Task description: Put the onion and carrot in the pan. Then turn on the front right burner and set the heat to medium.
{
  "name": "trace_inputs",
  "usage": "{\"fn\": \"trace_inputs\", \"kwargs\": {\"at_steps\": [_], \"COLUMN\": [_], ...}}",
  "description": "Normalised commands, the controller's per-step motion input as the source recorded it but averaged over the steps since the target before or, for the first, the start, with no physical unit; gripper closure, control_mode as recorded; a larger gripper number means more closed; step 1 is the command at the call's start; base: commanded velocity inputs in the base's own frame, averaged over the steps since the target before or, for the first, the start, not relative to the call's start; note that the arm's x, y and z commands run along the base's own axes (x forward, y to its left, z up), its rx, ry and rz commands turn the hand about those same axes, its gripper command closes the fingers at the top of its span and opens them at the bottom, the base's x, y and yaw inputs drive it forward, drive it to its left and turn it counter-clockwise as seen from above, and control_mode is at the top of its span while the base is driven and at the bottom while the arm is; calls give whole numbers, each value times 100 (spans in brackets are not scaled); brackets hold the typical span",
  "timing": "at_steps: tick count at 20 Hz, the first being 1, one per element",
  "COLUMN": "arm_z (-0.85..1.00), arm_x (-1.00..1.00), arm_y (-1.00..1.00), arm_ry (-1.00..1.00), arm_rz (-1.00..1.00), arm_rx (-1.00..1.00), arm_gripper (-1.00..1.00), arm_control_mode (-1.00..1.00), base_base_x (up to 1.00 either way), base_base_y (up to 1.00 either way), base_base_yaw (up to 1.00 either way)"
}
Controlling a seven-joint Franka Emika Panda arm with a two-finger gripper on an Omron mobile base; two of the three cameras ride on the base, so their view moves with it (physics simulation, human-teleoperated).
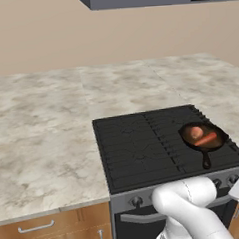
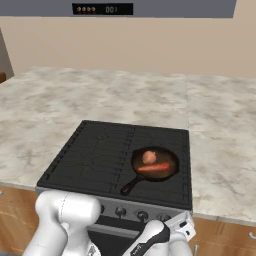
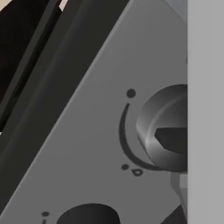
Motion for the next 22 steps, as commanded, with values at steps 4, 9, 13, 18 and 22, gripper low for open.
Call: {"fn": "trace_inputs", "kwargs": {"at_steps": [4,9,13,18,22], "arm_z": [0,0,0,0,-30], "arm_x": [-5,-10,-17,-26,-36], "arm_y": [0,0,0,0,3], "arm_ry": [-1,0,1,1,2], "arm_rz": [82,82,79,78,69], "arm_rx": [-58,-60,-66,-73,-90], "arm_gripper": [100,100,100,100,100], "arm_control_mode": [-100,-100,-100,-100,-100], "base_base_x": [0,0,0,0,0], "base_base_y": [0,0,0,0,0], "base_base_yaw": [0,0,0,0,0]}}
